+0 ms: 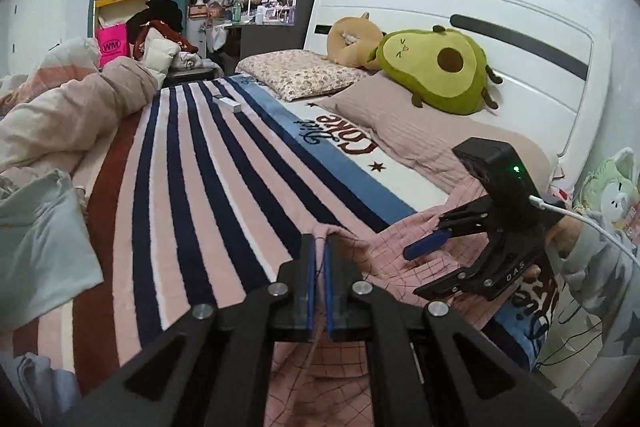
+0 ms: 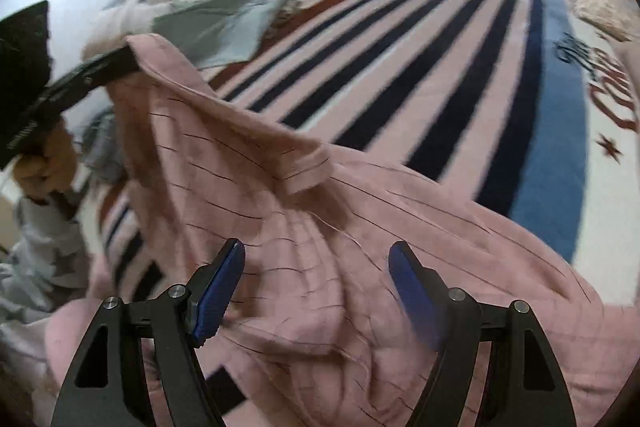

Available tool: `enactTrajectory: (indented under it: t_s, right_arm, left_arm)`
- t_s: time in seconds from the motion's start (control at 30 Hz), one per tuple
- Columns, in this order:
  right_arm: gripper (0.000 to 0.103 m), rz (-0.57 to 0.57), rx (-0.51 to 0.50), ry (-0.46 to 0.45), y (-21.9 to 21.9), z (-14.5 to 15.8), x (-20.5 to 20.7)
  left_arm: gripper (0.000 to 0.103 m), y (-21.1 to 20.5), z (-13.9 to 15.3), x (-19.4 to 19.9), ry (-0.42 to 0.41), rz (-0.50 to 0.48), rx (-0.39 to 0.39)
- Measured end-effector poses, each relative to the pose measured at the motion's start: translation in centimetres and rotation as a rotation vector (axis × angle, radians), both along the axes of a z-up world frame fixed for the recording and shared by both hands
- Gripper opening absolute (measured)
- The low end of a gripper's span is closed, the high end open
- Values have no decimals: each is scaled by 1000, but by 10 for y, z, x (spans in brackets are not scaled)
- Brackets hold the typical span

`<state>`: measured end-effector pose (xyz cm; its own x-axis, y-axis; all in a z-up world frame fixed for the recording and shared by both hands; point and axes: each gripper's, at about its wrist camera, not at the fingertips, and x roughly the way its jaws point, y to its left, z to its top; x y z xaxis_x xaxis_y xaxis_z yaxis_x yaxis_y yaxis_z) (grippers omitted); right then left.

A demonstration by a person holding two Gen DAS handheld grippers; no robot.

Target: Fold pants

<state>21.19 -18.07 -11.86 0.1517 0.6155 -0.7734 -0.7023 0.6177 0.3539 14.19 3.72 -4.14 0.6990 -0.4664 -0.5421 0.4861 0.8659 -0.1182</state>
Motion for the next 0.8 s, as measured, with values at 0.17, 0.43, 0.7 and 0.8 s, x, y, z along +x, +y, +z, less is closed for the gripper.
enactTrajectory:
  t_s: [0.17,0.43,0.7,0.8]
  right_arm:
    - [72,58,8,-53,11,13,9]
    - [83,245,50,-173,38,27,3]
    - [81,430,44,-166,63,18,-3]
    - [10,424,-7,-202,71,10,-6]
  left_arm:
    - [2,-1,5,-1,-21,-9,-5]
    - [2,-11,7,-8,-16,-106,-30]
    - [2,-19,3,-9,6,-151,-49]
    - [2,-19,4,-11,5,-140,-43]
